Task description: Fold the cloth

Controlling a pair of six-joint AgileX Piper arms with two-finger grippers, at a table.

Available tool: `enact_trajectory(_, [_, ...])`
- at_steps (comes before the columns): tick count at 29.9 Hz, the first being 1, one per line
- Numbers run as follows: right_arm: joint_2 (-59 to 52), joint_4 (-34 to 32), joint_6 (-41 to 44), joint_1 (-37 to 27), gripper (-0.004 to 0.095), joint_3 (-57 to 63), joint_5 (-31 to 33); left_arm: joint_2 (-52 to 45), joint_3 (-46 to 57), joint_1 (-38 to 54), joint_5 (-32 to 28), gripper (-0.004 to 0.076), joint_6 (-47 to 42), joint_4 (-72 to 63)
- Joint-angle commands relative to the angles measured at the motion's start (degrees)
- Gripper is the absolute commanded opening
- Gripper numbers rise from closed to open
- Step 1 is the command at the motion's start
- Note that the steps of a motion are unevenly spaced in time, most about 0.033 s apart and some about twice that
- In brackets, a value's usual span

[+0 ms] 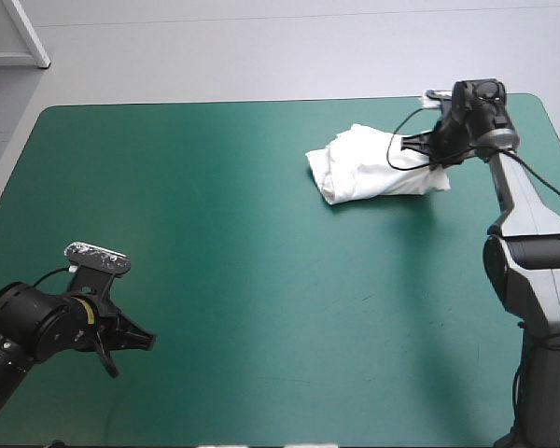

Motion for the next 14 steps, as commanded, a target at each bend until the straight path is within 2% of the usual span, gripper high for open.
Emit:
enact_trajectory(1, [-4.85, 1.44, -1.12, -4.17, -0.0018, 2.23, 0.48, -0.63, -1.28, -0.19, 2.44, -0.001, -0.2, 0.92])
enact_trajectory(6, [-5.18, 2.26, -4.36, -5.42, -0.0008, 2.94, 0.48, -0.63, -1.28, -0.19, 2.44, -0.001, -0.2, 0.92])
enact_trajectory(8, [-5.59, 1.75, -2.54, -5.42, 0.0096, 2.94, 0.48, -0.63, -1.28, -0.19, 2.44, -0.001, -0.2, 0.92])
enact_trajectory(9, [-5.86, 1.67, -1.52, -5.48, 0.018, 2.94, 0.48, -0.63, -1.28, -0.19, 2.44, -0.001, -0.2, 0.92])
enact_trajectory(12, [-7.56, 2.77, -0.71, -5.91, 0.0659, 2.94, 0.48, -0.63, -1.28, -0.19, 2.44, -0.001, -0.2, 0.92])
enact_trajectory(14, [-9.57, 2.63, -0.65, -5.91, 0.0912, 2.94, 0.48, -0.63, -1.28, -0.19, 2.44, -0.001, -0.2, 0.92])
